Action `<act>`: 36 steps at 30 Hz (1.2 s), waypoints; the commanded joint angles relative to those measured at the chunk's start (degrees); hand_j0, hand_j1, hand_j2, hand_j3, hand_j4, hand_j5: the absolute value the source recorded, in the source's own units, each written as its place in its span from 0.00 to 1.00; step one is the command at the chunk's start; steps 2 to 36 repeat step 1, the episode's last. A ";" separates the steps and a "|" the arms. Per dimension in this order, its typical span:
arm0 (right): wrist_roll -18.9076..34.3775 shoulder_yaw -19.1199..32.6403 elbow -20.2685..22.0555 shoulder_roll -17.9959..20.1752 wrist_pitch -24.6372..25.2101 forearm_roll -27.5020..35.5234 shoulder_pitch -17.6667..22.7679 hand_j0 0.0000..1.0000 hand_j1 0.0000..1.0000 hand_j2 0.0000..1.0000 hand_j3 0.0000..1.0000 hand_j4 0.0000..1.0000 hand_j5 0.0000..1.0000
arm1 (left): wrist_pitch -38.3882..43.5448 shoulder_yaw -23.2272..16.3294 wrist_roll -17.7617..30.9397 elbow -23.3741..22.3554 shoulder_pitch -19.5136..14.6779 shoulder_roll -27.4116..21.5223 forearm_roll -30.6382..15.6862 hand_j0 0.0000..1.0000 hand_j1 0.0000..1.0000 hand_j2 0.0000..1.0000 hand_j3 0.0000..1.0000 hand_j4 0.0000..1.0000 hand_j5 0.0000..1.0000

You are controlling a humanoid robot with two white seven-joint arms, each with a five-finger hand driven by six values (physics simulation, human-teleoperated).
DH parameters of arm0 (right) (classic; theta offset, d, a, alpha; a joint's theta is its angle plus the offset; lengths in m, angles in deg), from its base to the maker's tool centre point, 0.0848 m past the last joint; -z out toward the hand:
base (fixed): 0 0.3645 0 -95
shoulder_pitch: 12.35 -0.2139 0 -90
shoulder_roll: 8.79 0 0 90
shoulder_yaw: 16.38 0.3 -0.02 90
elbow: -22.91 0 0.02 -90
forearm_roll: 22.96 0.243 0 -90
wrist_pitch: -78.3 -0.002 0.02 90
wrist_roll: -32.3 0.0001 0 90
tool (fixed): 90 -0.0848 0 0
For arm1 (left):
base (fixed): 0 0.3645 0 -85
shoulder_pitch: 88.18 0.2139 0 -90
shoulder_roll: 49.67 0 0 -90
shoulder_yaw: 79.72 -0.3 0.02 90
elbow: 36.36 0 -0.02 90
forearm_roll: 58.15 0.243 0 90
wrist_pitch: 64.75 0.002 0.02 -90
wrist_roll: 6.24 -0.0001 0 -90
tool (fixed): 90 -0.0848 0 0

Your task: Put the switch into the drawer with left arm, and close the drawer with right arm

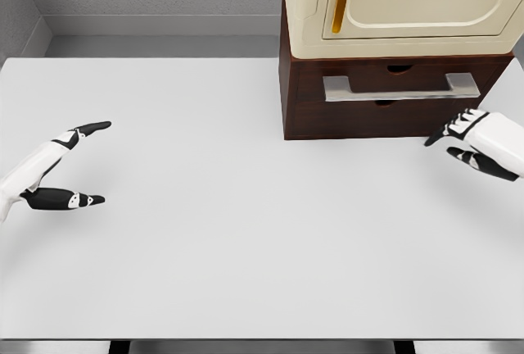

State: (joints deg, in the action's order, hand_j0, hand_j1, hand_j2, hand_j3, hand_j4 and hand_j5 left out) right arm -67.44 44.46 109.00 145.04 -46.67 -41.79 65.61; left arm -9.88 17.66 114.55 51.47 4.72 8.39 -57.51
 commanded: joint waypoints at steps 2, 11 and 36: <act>-0.10 0.07 -0.05 1.30 -0.04 0.55 0.00 0.58 0.58 0.58 0.58 0.58 0.58 | 0.13 0.00 -0.02 -0.03 0.00 -0.05 -0.47 1.00 1.00 1.00 1.00 1.00 1.00; -0.10 0.07 -0.05 1.30 -0.04 0.55 0.00 0.58 0.58 0.58 0.58 0.58 0.58 | 0.13 0.00 -0.02 -0.03 0.00 -0.05 -0.47 1.00 1.00 1.00 1.00 1.00 1.00; -0.10 0.07 -0.05 1.30 -0.04 0.55 0.00 0.58 0.58 0.58 0.58 0.58 0.58 | 0.13 0.00 -0.02 -0.03 0.00 -0.05 -0.47 1.00 1.00 1.00 1.00 1.00 1.00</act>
